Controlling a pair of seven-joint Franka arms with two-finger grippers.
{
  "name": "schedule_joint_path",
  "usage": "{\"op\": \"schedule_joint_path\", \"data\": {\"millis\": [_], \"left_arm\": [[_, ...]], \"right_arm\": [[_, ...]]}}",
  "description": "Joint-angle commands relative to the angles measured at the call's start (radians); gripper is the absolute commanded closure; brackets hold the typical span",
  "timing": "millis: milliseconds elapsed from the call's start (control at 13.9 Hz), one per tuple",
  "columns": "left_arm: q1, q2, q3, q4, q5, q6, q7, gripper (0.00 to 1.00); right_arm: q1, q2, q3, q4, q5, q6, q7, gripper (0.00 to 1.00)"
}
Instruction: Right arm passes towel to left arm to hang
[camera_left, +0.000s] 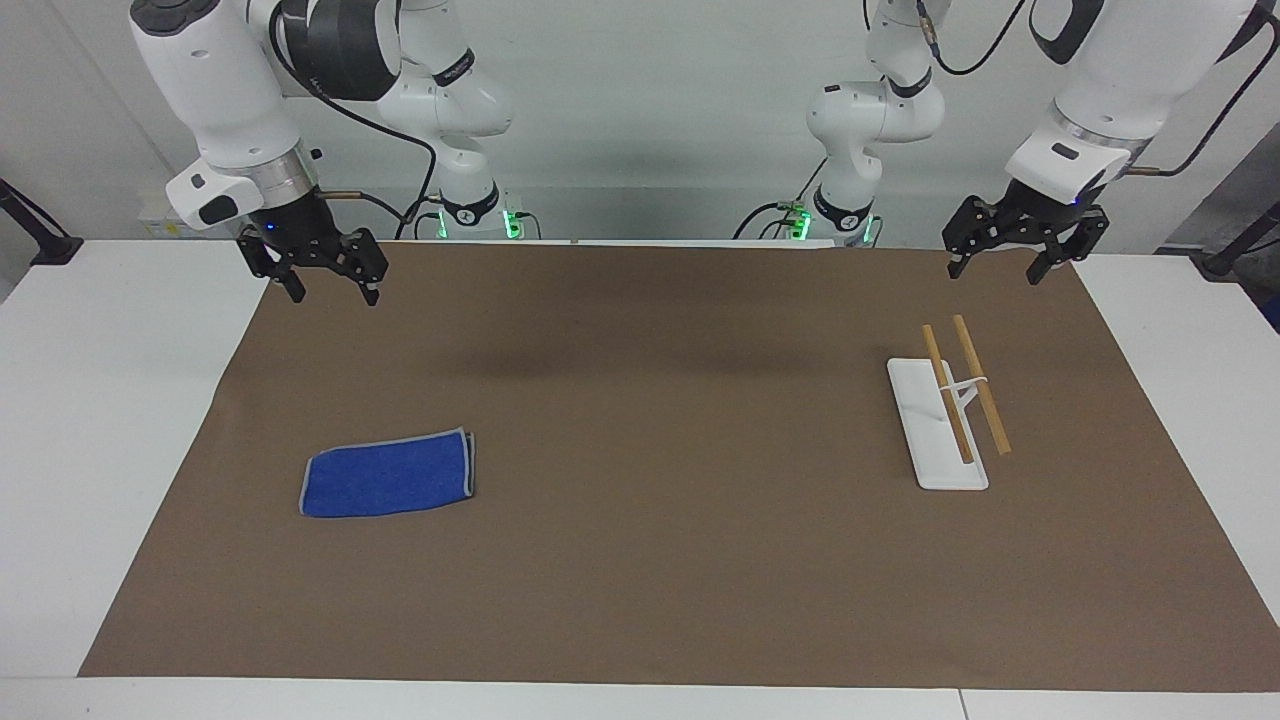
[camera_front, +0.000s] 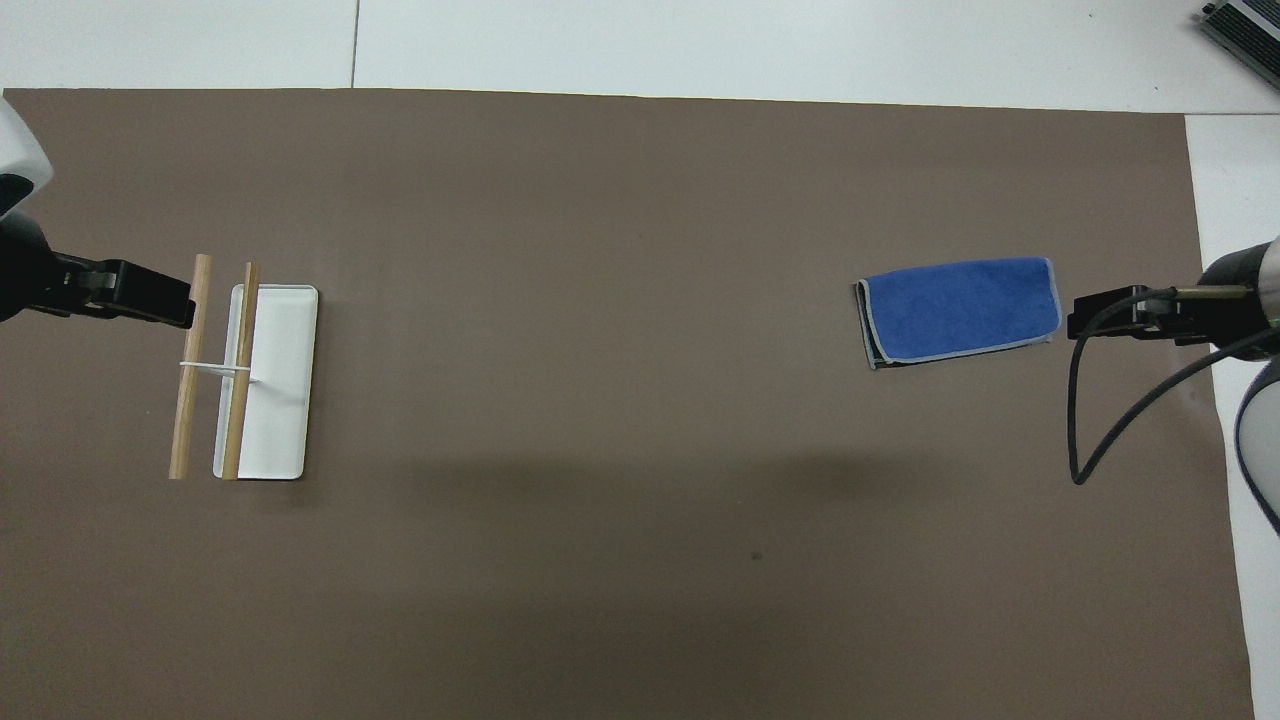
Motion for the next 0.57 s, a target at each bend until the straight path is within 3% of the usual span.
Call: {"op": "schedule_joint_path", "data": {"millis": [0, 502], "left_arm": [[0.008, -0.041, 0.0, -0.051, -0.011, 0.009, 0.008, 0.0], [0.028, -0.042, 0.0, -0.053, -0.011, 0.0, 0.006, 0.0]], "right_arm": [[-0.011, -0.014, 0.008, -0.011, 0.0, 0.002, 0.018, 0.0], [-0.013, -0.014, 0.008, -0.009, 0.0, -0.013, 0.015, 0.0]]}}
